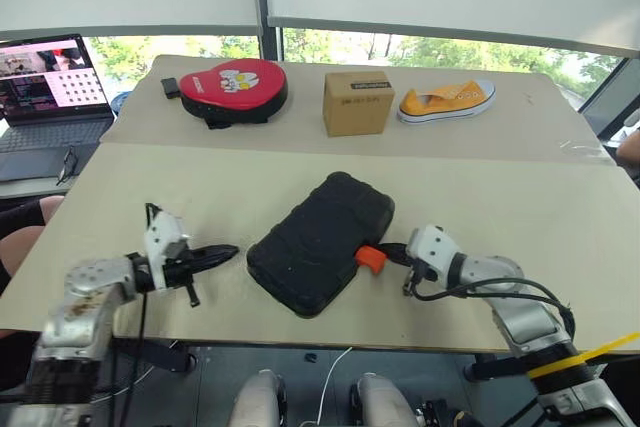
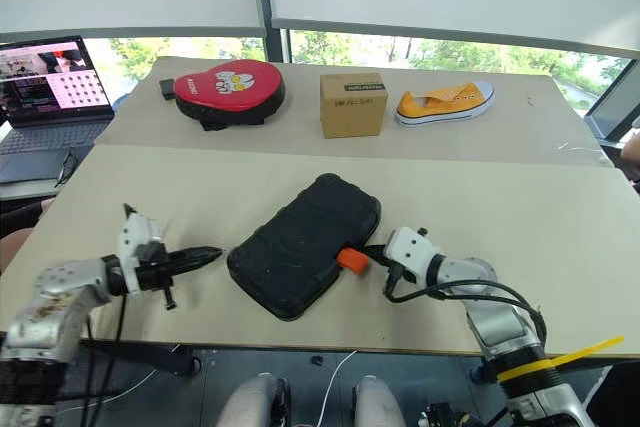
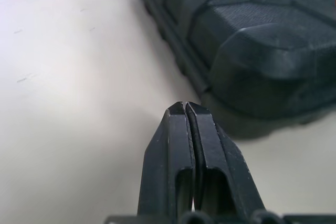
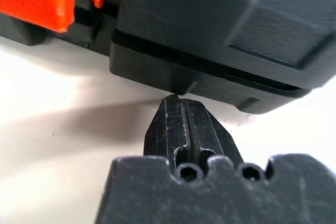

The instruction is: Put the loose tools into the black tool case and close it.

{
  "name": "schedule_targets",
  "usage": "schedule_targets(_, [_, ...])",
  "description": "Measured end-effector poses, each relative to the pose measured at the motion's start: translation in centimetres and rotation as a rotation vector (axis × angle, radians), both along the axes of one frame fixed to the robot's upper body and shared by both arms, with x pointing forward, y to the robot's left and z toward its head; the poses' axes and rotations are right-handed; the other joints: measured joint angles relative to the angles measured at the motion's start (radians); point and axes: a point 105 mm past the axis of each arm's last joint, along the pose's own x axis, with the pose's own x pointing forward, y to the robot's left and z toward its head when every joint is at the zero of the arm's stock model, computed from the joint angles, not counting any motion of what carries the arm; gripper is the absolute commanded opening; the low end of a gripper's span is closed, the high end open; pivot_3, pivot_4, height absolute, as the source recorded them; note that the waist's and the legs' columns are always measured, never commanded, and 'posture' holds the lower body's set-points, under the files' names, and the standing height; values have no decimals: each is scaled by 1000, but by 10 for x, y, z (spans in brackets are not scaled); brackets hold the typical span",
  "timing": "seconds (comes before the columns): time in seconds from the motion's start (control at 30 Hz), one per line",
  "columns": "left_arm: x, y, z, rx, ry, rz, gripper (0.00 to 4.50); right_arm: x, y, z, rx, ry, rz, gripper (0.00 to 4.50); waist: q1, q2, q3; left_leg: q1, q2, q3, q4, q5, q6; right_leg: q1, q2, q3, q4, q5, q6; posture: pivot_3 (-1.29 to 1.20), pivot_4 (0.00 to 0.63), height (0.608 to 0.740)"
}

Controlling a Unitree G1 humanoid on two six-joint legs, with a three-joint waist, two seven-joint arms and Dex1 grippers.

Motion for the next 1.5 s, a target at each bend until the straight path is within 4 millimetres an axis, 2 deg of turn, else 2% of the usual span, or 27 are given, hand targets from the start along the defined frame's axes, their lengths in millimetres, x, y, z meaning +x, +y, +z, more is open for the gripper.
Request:
schedule_targets(0.07, [4,-11,24,-37,18,-64,109,-11,-11,0,14,35,-12,0,16,0,0,0,-1,0,0,0,0,1,-1,-1,-1,0,0,0,150,740])
schedule_targets(0.1, [7,-25,39,-57,11,-123,109,-17,-13,1,30,48,-11,0,21,0,0,0,-1,0,0,0,0,2,-1,-1,-1,0,1,0,150,740])
schedule_targets(0.2, [11,-64,56,-89,-10,-247,109,-27,-10,5,67,62,5,0,19,1,0,0,-2,0,1,0,1,2,0,1,-1,1,2,0,150,740])
schedule_targets(0.33, [18,-121,51,-92,7,-386,109,-37,-11,12,110,66,-6,0,12,1,0,0,-3,0,1,0,0,1,4,2,-1,1,2,0,150,740])
schedule_targets(0.43, [27,-153,42,-63,20,-436,109,-43,-12,21,135,56,-5,0,10,1,0,0,-2,0,1,0,0,1,5,3,-1,1,2,0,150,740])
schedule_targets(0.5, [31,-167,31,-27,21,-455,109,-47,-11,25,143,55,0,0,7,1,0,0,-2,0,1,0,0,1,5,4,-1,1,2,0,150,740])
schedule_targets(0.6, [34,-178,13,21,45,-467,109,-52,-10,30,151,61,4,0,7,1,0,0,-2,0,1,0,0,1,6,4,-1,1,2,0,150,740])
schedule_targets(0.7, [39,-185,7,88,32,-465,109,-56,-3,39,175,63,26,0,11,3,-1,1,-2,-1,1,0,0,2,5,4,-1,1,2,0,150,740])
schedule_targets(0.87, [40,-187,1,99,22,-446,109,-59,7,46,188,69,54,0,14,5,-7,2,-2,-1,1,0,0,3,5,4,-1,1,2,0,150,740])
schedule_targets(1.07, [37,-187,-1,97,16,-431,109,-61,14,38,185,110,78,0,14,7,-10,2,-2,-1,1,0,1,3,5,5,-2,0,2,0,150,740])
schedule_targets(1.5, [40,-180,0,94,6,-394,109,-49,23,23,164,143,93,0,-3,8,-12,5,0,-1,1,0,1,4,7,5,-1,0,1,0,150,740])
